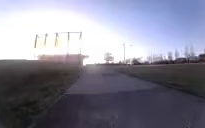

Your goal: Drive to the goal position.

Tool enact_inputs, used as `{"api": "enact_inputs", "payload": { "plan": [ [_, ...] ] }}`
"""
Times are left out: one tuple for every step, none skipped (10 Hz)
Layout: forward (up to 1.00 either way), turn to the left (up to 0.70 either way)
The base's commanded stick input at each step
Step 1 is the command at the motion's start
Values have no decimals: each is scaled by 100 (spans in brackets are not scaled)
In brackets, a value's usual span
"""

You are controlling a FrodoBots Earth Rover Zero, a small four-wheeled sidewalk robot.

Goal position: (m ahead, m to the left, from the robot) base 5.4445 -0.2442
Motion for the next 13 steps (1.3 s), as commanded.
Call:
{"api": "enact_inputs", "payload": {
  "plan": [
    [50, 0],
    [50, 0],
    [50, 0],
    [50, 0],
    [50, 0],
    [50, 0],
    [50, 0],
    [50, 0],
    [50, 0],
    [50, 0],
    [50, 0],
    [50, 0],
    [50, 0]
  ]
}}
